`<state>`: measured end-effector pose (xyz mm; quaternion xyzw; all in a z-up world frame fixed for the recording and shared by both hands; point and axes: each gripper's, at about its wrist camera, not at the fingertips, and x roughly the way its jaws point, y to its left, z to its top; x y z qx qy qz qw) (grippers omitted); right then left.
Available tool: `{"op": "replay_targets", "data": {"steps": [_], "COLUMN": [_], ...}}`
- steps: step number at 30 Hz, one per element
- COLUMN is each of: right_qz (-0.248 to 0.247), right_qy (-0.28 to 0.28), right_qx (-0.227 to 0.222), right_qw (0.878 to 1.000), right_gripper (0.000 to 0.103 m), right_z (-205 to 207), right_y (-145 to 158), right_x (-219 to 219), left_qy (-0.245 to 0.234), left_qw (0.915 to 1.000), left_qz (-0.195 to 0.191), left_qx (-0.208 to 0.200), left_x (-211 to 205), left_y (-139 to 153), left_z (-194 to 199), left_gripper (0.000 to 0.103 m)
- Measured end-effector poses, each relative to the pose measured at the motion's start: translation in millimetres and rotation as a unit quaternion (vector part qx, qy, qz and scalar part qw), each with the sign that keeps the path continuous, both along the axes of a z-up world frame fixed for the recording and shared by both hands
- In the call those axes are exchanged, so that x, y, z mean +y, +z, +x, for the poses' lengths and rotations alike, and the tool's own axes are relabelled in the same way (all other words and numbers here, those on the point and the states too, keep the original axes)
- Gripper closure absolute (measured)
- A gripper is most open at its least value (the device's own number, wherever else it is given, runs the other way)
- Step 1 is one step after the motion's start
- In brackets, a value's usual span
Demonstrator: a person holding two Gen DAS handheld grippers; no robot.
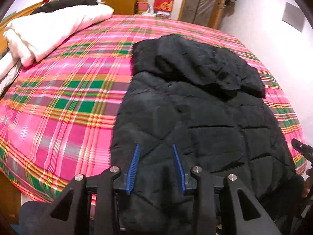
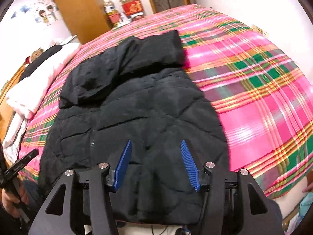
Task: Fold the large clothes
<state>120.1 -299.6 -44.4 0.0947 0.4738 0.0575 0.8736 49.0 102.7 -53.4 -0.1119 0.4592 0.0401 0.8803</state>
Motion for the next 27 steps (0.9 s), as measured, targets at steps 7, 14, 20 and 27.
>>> {"op": "replay_targets", "data": {"steps": [7, 14, 20, 27], "right_qz": [0.004, 0.031, 0.051, 0.069], "right_qy": [-0.049, -0.062, -0.040, -0.041], "right_qx": [0.062, 0.111, 0.154, 0.202], "right_qw": [0.997, 0.991, 0.986, 0.976], "right_gripper": [0.039, 0.037, 0.037, 0.037], "right_z": [10, 13, 7, 7], "right_y": [-28, -47, -57, -73], "right_x": [-42, -53, -48, -50], "left_qy": [0.022, 0.024, 0.046, 0.030], "left_qw": [0.9991, 0.9989, 0.9957, 0.9919], "left_qz": [-0.016, -0.015, -0.053, -0.080], "left_qx": [0.034, 0.039, 0.061, 0.094], "left_x": [22, 25, 37, 28], "left_y": [-31, -39, -49, -62], "left_z": [0, 2, -13, -14], "left_gripper": [0.061, 0.061, 0.052, 0.050]}}
